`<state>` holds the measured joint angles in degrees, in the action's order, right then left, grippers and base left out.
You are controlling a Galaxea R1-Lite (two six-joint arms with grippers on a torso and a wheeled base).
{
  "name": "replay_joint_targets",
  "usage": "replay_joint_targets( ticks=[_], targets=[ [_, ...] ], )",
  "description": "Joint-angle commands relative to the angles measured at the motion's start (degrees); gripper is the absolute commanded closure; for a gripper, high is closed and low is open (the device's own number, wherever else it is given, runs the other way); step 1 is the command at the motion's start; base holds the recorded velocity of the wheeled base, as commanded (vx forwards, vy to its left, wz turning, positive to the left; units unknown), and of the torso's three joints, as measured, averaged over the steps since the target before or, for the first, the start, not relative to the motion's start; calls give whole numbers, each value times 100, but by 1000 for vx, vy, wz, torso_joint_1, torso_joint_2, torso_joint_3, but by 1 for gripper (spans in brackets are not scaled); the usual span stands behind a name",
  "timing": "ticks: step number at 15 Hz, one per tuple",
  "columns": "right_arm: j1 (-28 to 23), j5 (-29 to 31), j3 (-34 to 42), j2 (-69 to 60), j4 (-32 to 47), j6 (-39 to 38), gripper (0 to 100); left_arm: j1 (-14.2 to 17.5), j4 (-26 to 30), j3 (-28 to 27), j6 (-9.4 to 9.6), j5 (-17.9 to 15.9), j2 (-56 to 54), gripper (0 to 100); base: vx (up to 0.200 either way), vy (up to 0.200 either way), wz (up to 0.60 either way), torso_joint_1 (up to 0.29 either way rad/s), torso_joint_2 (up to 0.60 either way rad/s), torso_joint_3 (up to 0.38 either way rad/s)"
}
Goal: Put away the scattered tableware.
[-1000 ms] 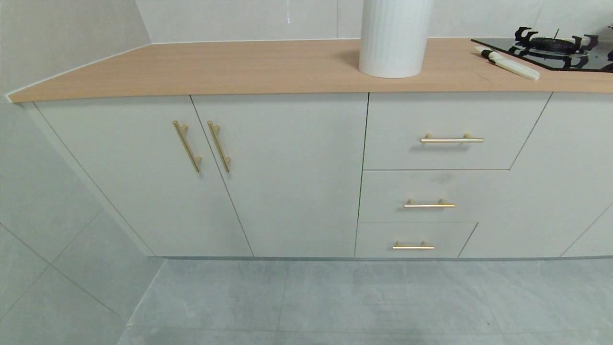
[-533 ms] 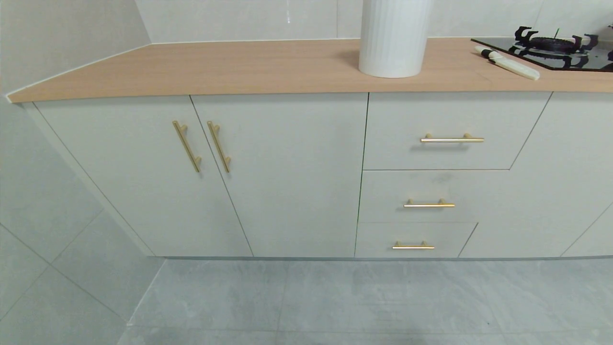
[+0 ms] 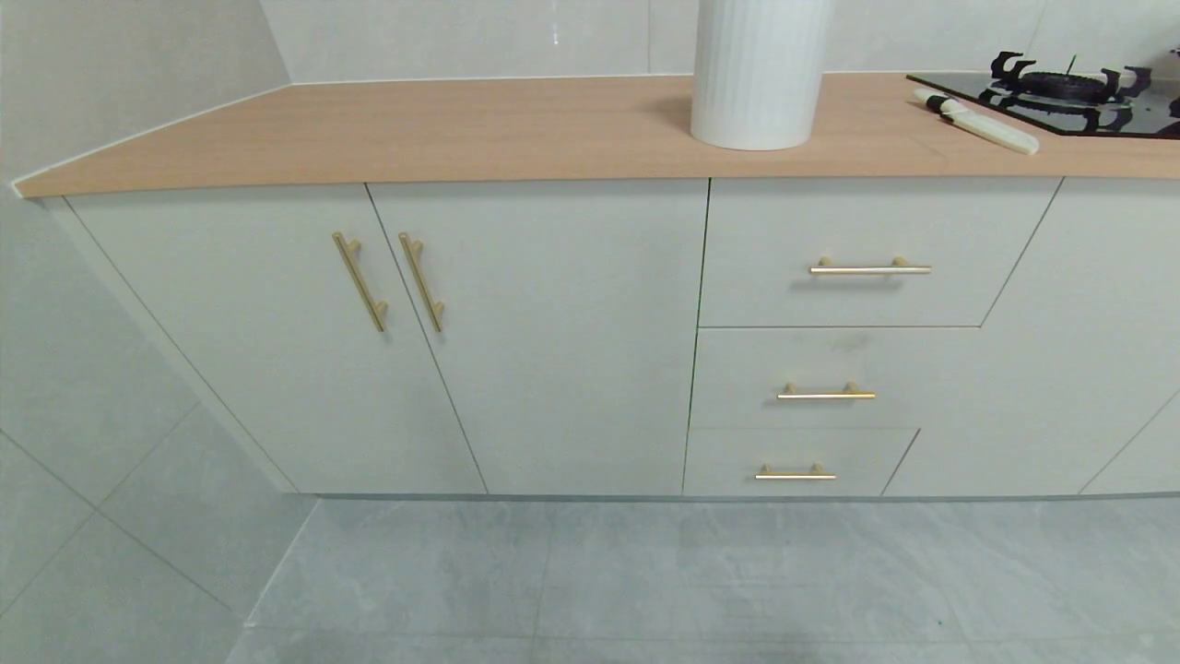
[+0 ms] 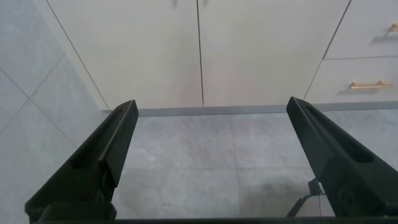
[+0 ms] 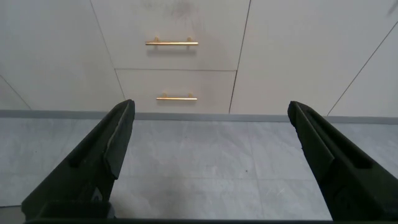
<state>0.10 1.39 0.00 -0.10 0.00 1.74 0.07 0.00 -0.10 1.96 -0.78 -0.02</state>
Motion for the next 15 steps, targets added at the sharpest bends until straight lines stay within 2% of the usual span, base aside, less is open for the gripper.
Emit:
replay_joint_targets(
  ticks=[1, 6, 15],
  targets=[
    [-1, 2, 0, 19, 18, 1, 0, 1, 0, 1, -12, -1, 2, 0, 0, 0, 0, 0, 0, 0],
    [-1, 19, 0, 19, 18, 10, 0, 1, 0, 1, 6, -1, 2, 0, 0, 0, 0, 0, 0, 0],
    [-1, 10, 0, 19, 9, 1, 0, 1, 0, 10, -56, -1, 2, 0, 200, 0, 0, 1, 2, 1]
  ],
)
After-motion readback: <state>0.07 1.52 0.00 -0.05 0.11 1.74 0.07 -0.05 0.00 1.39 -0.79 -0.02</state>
